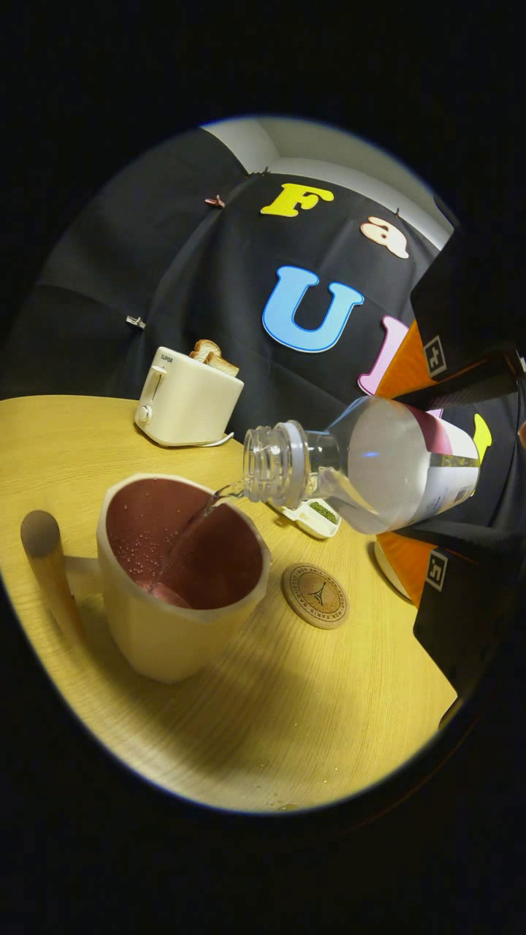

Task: Take the bottle from table, then pour the juice into the cup, finally place the bottle on the coaster

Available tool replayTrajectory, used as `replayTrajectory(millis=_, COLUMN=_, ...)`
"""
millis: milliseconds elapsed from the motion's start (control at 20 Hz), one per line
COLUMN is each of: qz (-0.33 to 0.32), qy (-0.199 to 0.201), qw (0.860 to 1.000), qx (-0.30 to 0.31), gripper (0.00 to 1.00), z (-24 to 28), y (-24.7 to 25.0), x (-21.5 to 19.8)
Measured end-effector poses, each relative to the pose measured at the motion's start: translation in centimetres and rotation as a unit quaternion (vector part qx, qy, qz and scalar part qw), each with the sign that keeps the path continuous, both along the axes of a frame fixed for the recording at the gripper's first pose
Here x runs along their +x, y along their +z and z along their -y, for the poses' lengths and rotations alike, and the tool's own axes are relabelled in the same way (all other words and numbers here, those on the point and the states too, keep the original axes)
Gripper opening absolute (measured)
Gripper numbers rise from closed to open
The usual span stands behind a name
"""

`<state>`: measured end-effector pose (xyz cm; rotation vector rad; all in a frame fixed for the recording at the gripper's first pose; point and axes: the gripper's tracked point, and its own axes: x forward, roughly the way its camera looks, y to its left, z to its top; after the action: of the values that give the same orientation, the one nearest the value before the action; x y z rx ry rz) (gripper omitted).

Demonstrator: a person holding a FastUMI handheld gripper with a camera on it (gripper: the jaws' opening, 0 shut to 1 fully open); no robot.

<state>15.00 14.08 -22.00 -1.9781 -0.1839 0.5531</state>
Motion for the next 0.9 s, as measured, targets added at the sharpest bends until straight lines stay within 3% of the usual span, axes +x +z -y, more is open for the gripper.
replayTrajectory(millis=900, qz=0.029, qy=0.067, qw=0.995, qx=-0.074, gripper=0.70, z=-1.4, y=0.8, x=-0.3)
